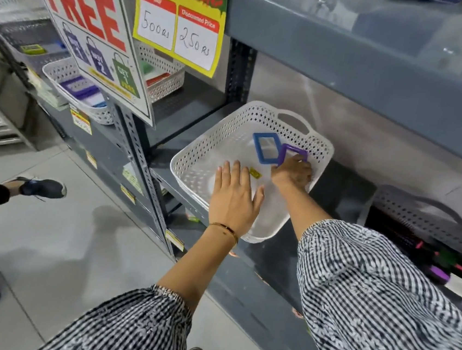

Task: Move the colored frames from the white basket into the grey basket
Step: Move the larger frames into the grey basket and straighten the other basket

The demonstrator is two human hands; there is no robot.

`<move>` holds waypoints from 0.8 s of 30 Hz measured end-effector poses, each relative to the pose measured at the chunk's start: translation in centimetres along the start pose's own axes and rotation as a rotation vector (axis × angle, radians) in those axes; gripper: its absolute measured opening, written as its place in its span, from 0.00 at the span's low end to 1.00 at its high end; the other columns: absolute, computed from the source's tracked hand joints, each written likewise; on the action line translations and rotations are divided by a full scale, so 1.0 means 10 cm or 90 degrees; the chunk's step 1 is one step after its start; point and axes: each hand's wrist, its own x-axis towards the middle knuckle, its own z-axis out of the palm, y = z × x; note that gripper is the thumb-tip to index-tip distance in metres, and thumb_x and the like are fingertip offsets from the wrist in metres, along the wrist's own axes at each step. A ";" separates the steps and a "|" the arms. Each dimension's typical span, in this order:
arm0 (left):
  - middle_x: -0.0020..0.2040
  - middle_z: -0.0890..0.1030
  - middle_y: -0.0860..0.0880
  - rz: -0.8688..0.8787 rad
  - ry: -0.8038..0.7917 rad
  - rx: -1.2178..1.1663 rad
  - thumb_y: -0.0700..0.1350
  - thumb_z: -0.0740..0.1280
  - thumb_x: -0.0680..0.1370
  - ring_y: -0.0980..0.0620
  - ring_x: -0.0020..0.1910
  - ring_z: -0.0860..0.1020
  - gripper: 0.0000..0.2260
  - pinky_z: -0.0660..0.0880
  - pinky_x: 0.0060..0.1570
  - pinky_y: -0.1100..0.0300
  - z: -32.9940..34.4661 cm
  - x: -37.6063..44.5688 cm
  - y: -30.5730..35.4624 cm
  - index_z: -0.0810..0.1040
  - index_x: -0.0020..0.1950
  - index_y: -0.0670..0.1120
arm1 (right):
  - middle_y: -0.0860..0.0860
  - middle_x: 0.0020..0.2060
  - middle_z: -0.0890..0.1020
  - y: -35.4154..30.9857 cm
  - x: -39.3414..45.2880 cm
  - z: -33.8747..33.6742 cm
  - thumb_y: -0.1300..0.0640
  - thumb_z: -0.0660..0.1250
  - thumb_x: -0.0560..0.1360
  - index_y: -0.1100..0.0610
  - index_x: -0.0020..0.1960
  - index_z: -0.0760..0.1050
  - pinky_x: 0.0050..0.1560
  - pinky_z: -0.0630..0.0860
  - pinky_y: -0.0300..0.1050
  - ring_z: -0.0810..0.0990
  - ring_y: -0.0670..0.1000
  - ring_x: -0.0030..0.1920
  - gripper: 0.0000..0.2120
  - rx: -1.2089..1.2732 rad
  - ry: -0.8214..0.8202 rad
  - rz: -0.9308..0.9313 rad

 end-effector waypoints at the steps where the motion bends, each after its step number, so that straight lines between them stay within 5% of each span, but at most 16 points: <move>1: 0.72 0.63 0.36 0.002 -0.003 0.000 0.60 0.41 0.76 0.37 0.72 0.57 0.33 0.45 0.71 0.49 0.00 0.00 0.00 0.60 0.70 0.37 | 0.68 0.70 0.63 0.01 0.00 -0.02 0.46 0.67 0.73 0.66 0.75 0.46 0.68 0.68 0.57 0.66 0.66 0.69 0.44 0.007 0.005 -0.003; 12: 0.73 0.62 0.36 0.063 -0.032 -0.009 0.54 0.51 0.80 0.38 0.73 0.56 0.26 0.47 0.72 0.46 -0.03 -0.01 -0.03 0.59 0.70 0.37 | 0.64 0.69 0.68 0.36 -0.54 -0.57 0.48 0.67 0.72 0.64 0.75 0.48 0.66 0.67 0.54 0.67 0.64 0.66 0.43 0.108 0.150 -0.130; 18: 0.65 0.70 0.31 0.138 0.006 -0.087 0.54 0.50 0.77 0.32 0.67 0.65 0.27 0.57 0.69 0.40 -0.08 -0.13 0.29 0.67 0.64 0.33 | 0.63 0.59 0.77 1.12 -1.01 -0.93 0.46 0.73 0.67 0.66 0.70 0.60 0.62 0.70 0.54 0.74 0.64 0.59 0.42 0.172 0.279 -0.081; 24: 0.62 0.74 0.32 0.322 -0.030 -0.208 0.54 0.50 0.76 0.33 0.64 0.70 0.27 0.62 0.66 0.39 -0.05 -0.67 1.32 0.71 0.62 0.34 | 0.63 0.55 0.80 2.21 -1.49 -1.20 0.44 0.73 0.66 0.65 0.60 0.71 0.62 0.68 0.52 0.75 0.62 0.58 0.32 0.149 0.358 0.078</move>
